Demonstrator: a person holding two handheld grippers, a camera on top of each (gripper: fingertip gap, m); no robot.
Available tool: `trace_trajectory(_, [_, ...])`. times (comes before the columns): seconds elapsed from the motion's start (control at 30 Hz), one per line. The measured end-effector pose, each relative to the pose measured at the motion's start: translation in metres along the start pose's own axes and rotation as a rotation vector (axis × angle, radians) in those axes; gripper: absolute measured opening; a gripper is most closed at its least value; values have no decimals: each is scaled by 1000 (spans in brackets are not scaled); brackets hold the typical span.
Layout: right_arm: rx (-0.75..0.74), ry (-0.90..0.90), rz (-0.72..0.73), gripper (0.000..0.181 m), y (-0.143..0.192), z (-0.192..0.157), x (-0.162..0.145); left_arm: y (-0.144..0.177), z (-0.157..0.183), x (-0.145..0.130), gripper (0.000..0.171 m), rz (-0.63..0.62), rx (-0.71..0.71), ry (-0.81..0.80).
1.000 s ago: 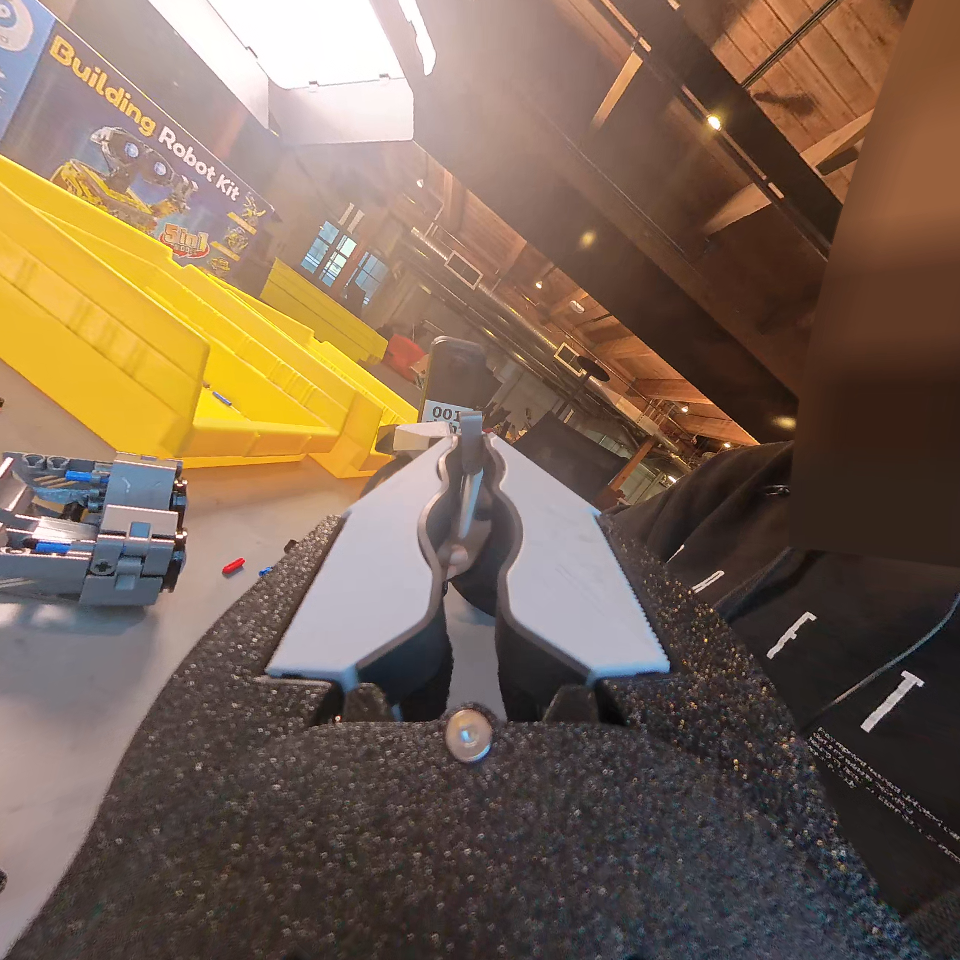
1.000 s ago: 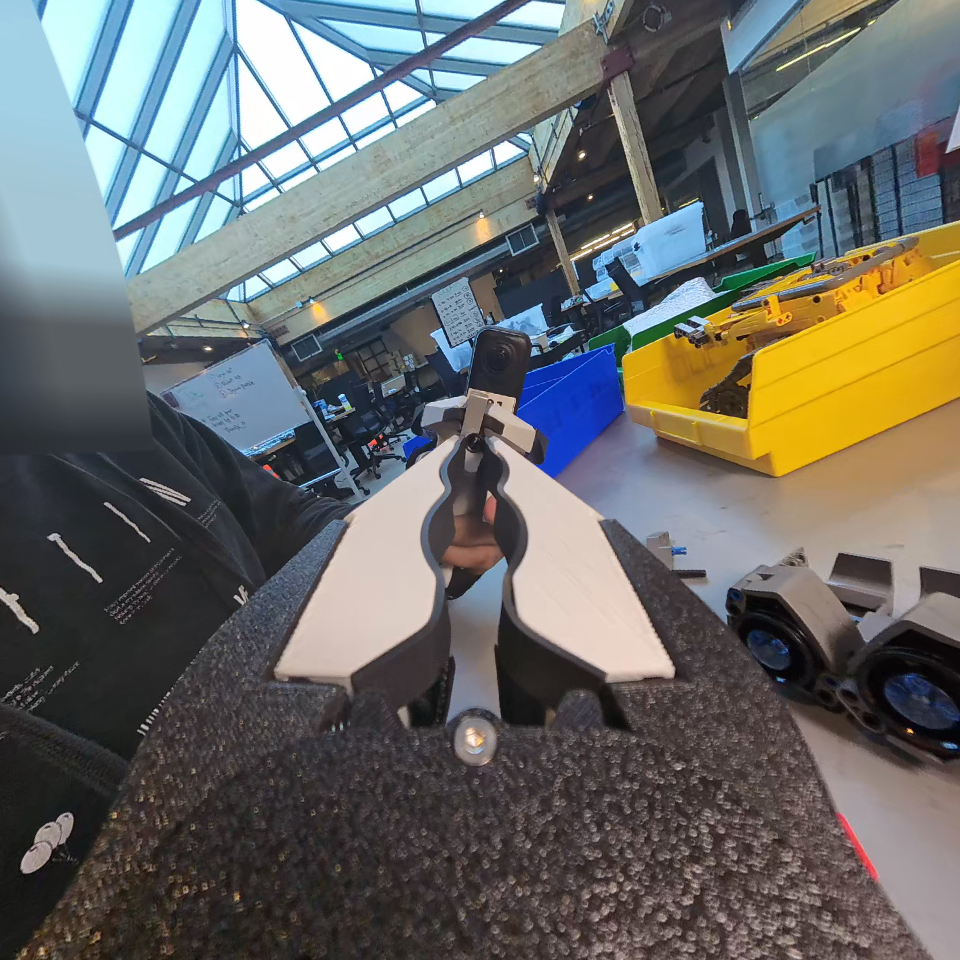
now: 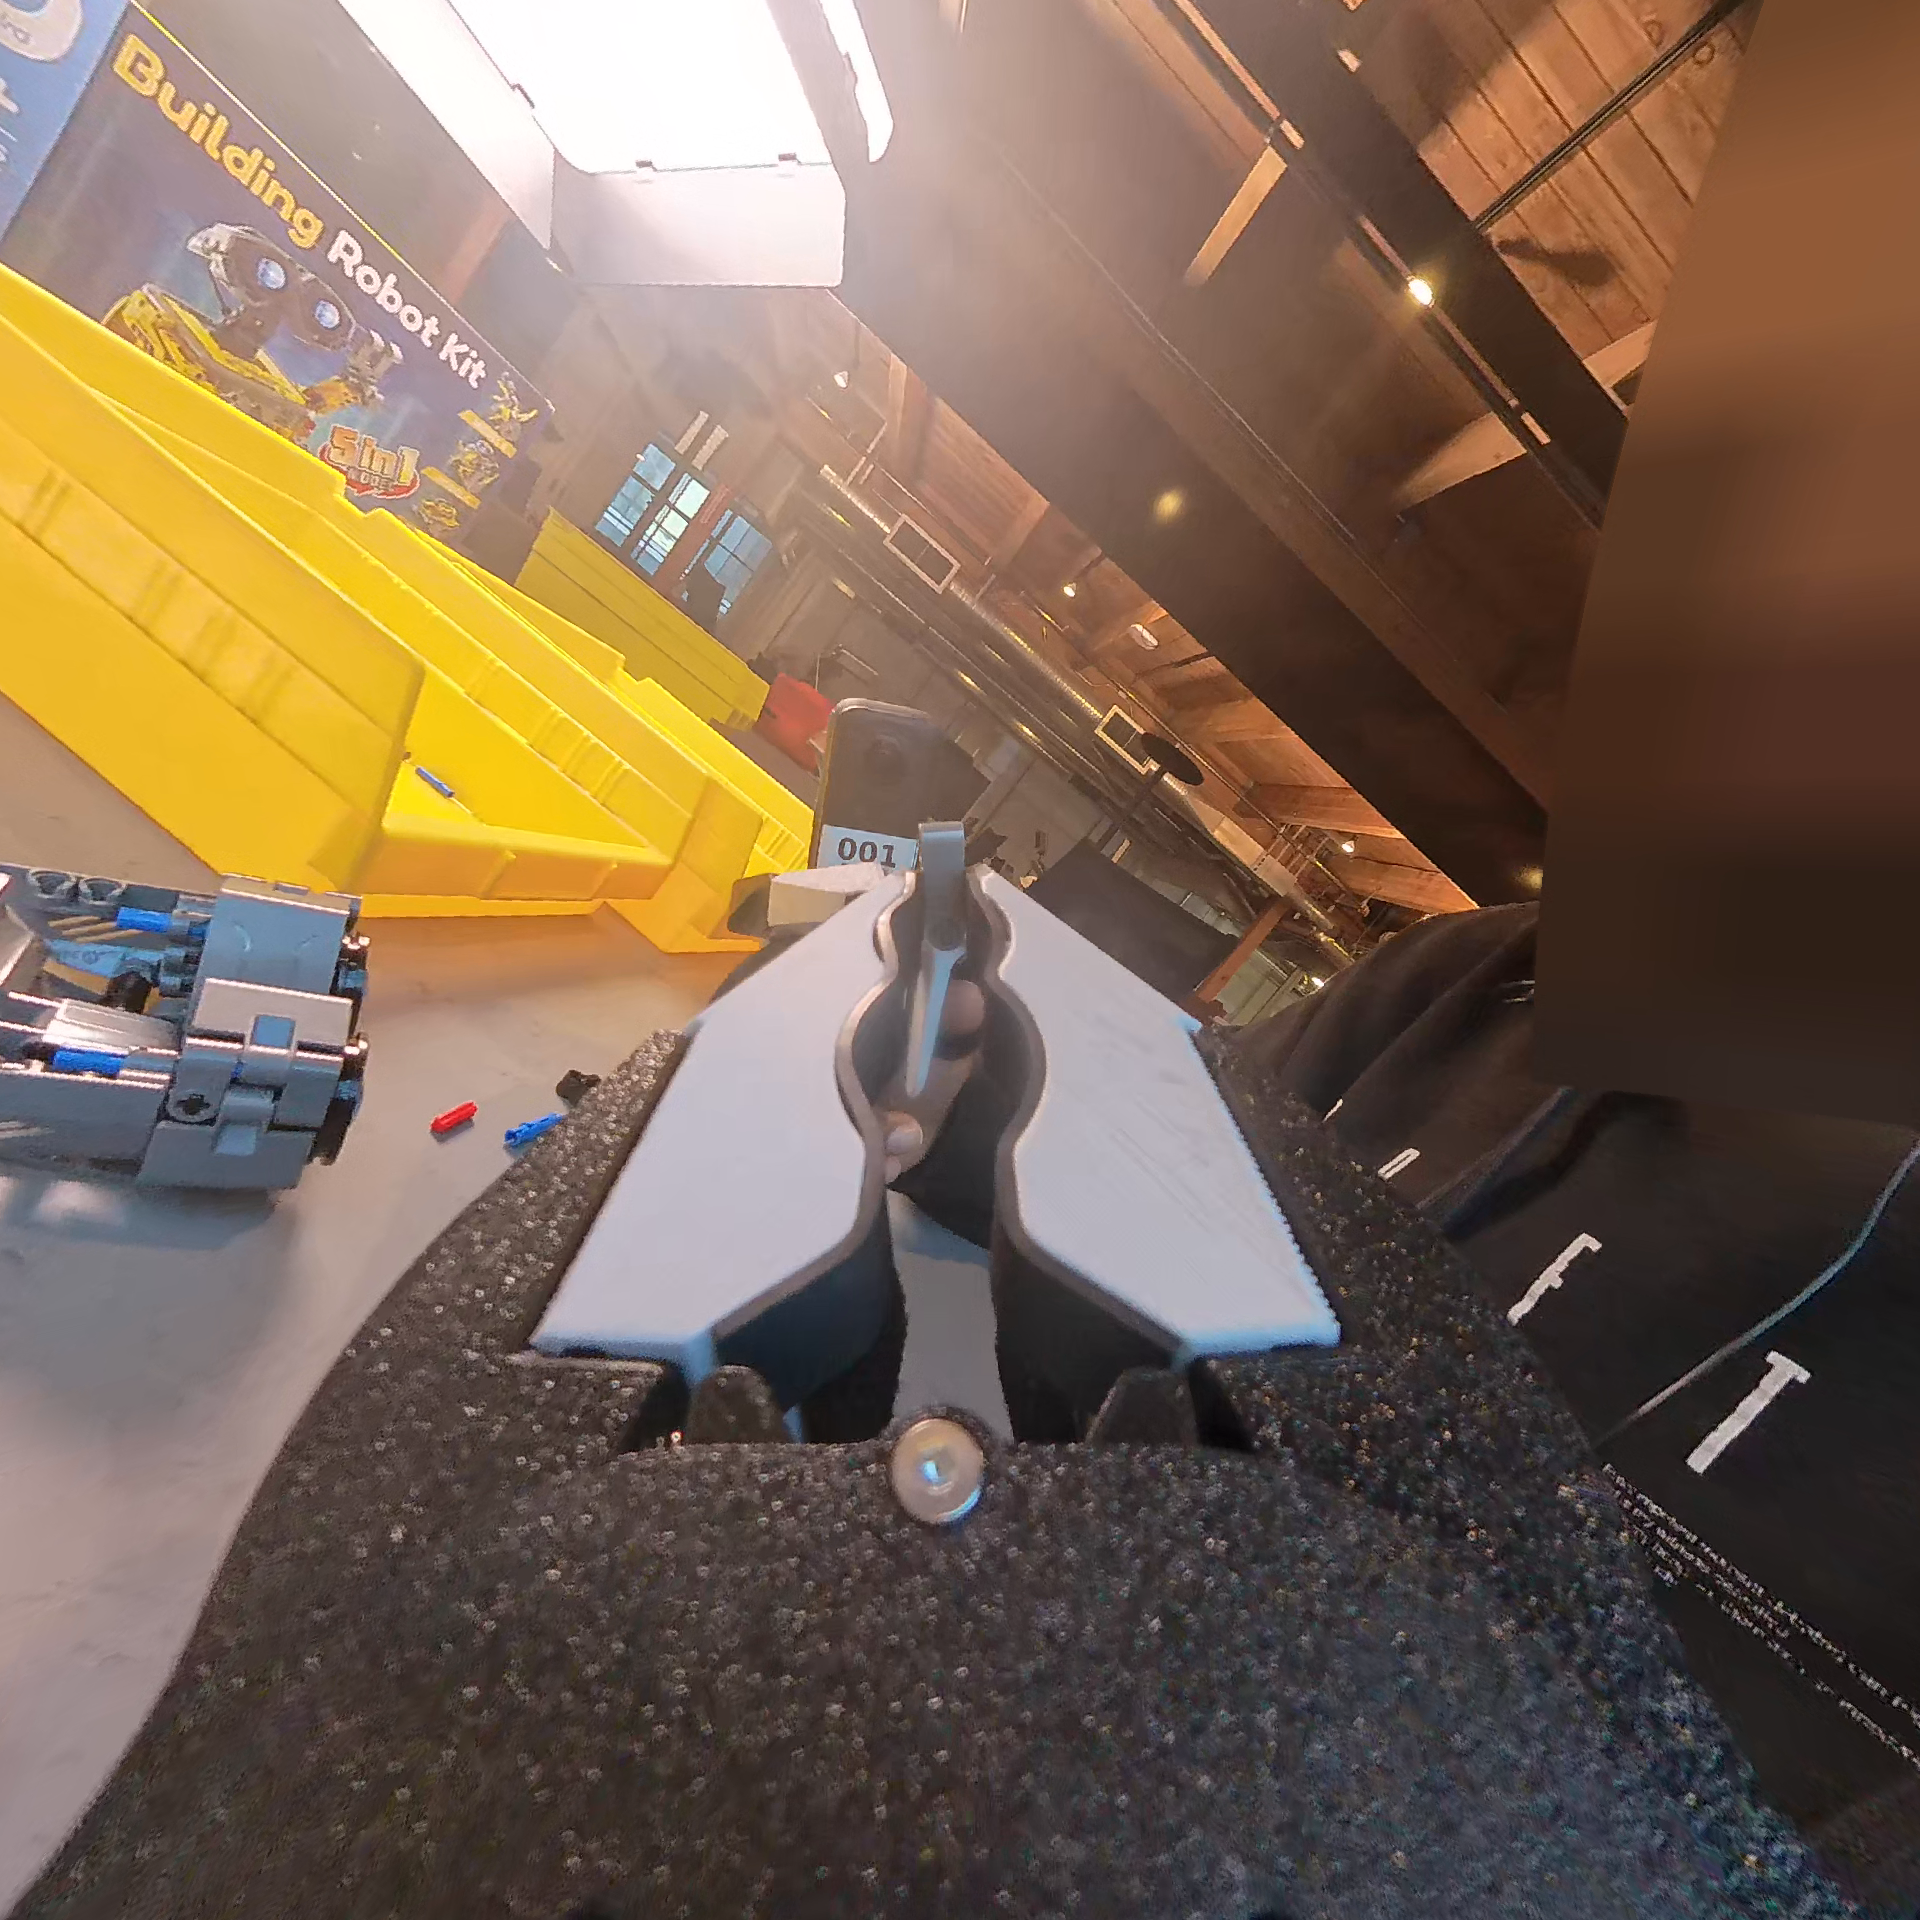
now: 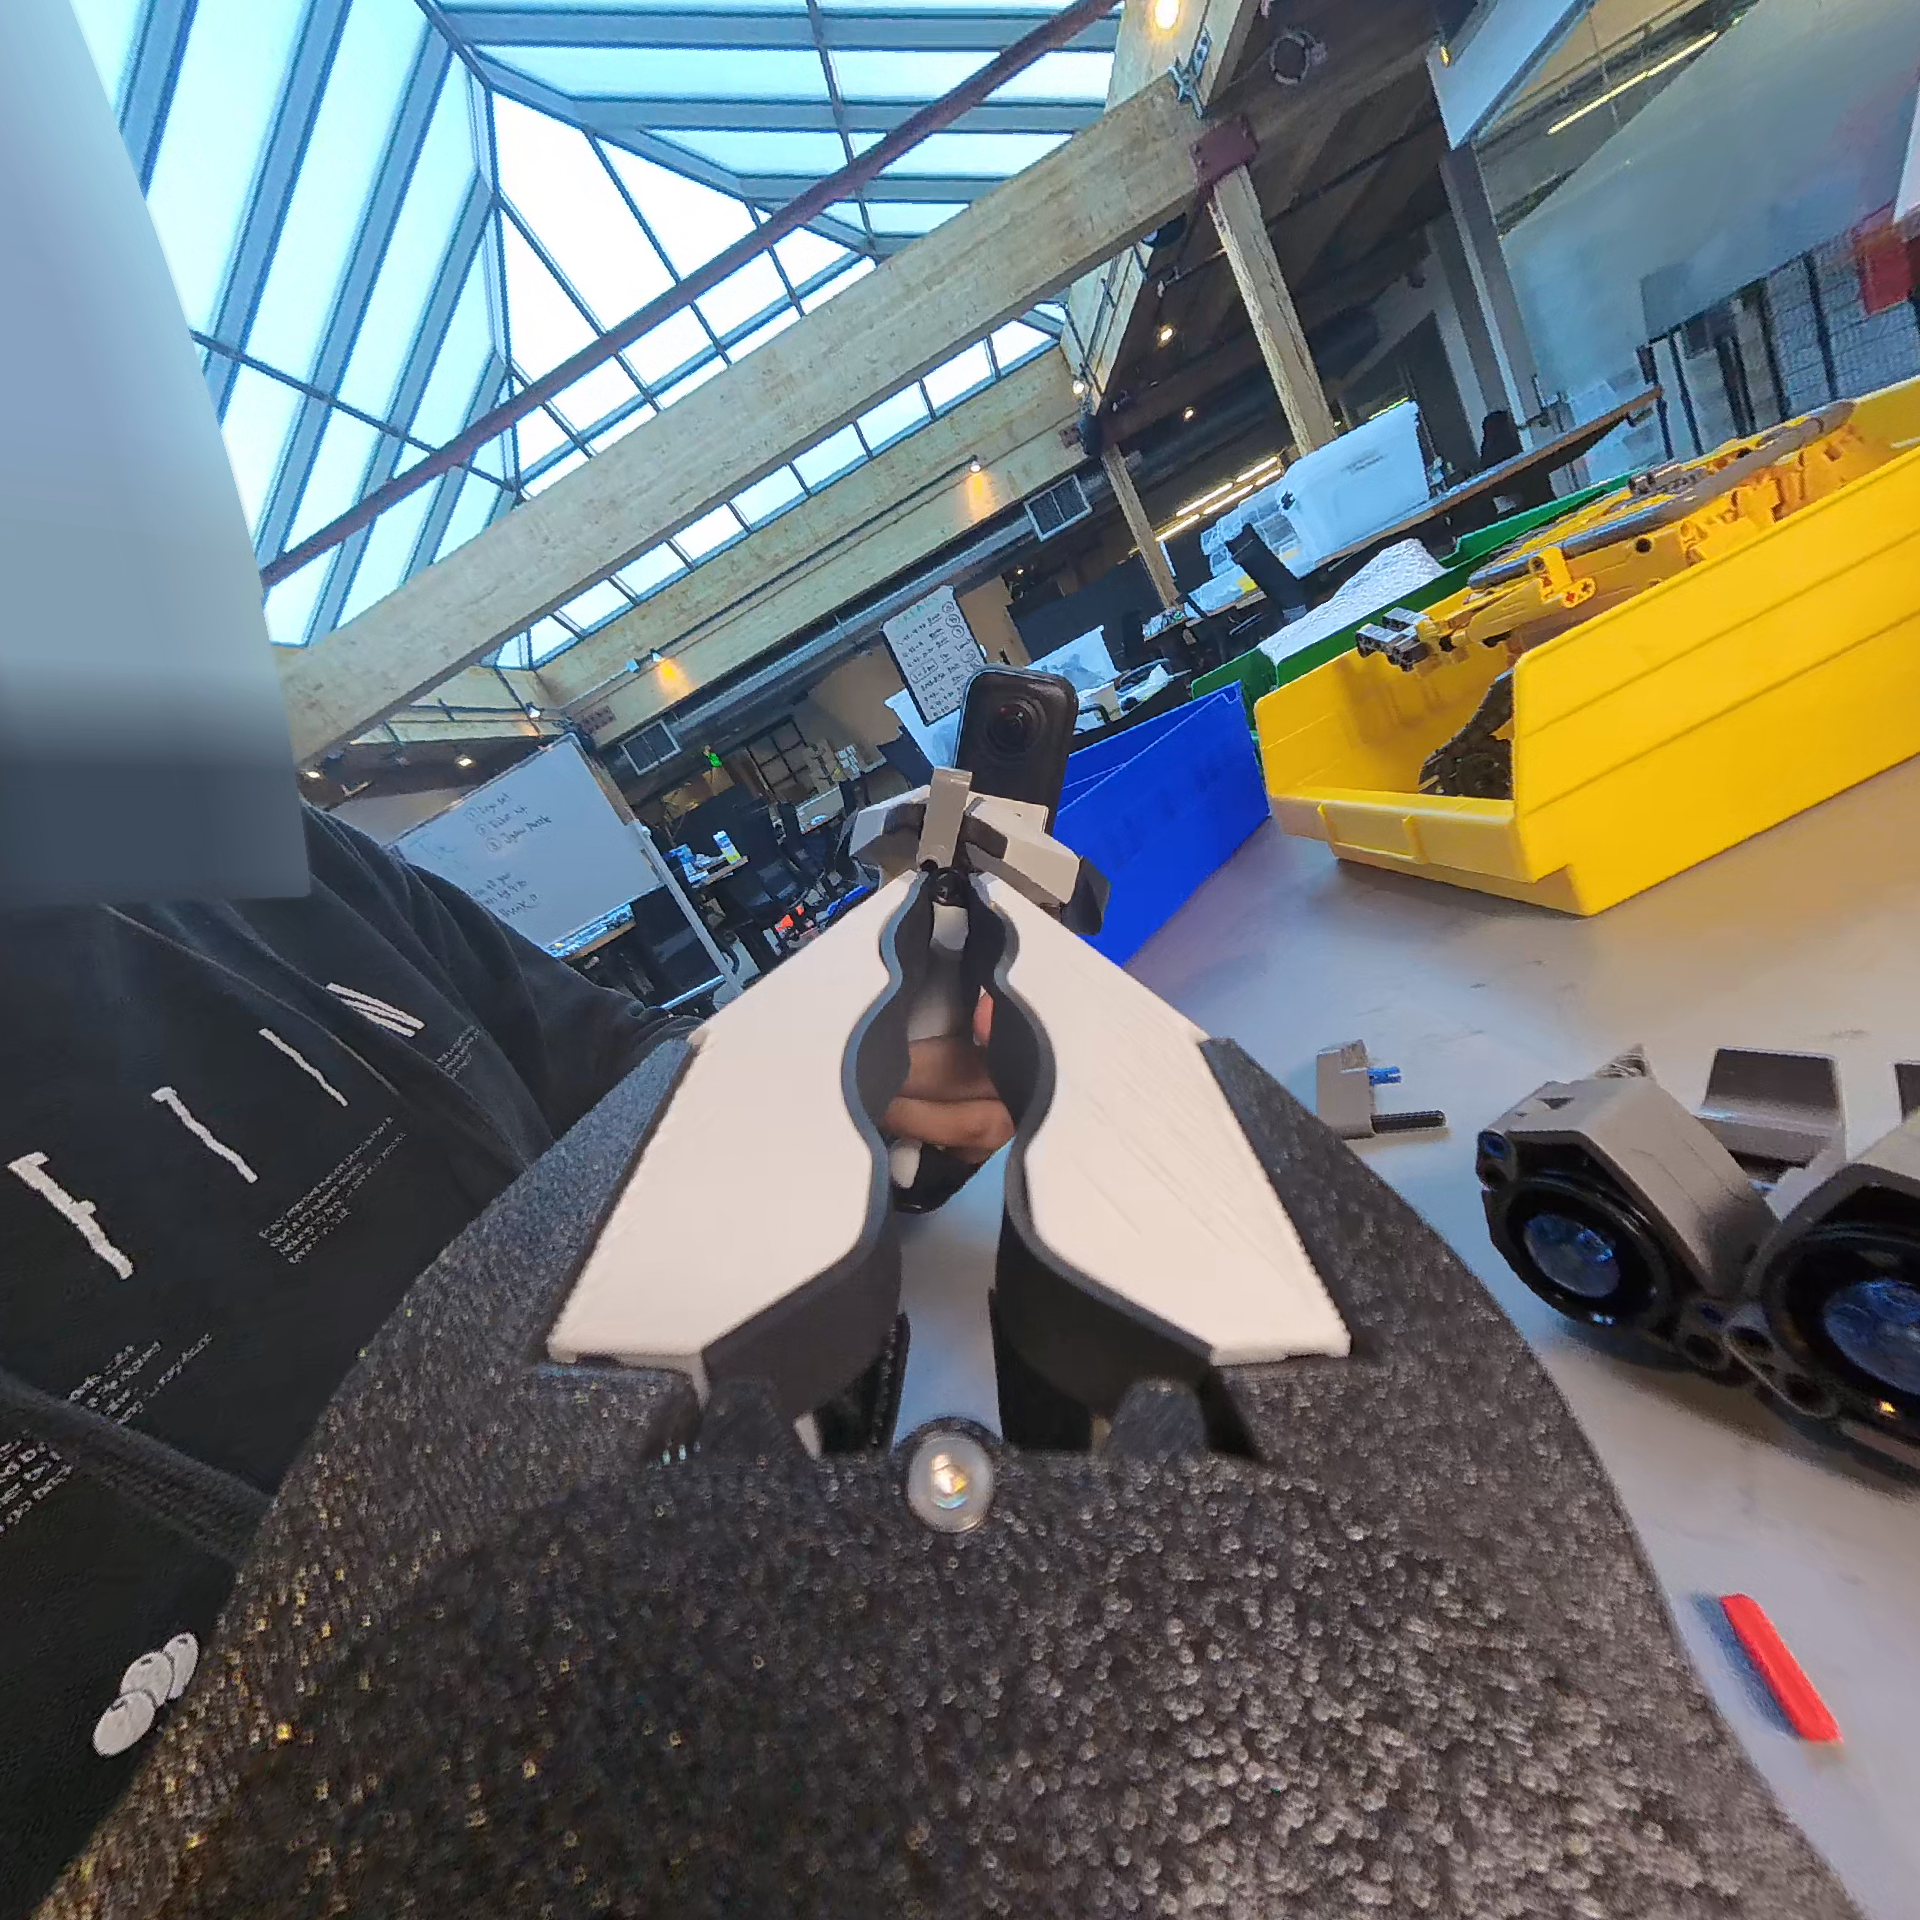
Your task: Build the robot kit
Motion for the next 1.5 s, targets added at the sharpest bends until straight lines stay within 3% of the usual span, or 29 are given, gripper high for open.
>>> trace_trajectory(1.2, [29,-31,38,5,0,-1,-1,-1,-3,-3,7,5,-15,39])
trace_trajectory(1.5, [28,-69,81,4,-2,-1,-5,-3,1,-4,5,81,31,8])
Point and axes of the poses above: each gripper's, where its closed fingertips meet, y back along the fingers, x out of its top, z = x × y across the jaws, the point moved 10 cm from there along y, back along the fingers, and after that the axes turned 6 degrees about x, right-handed, at the moved point
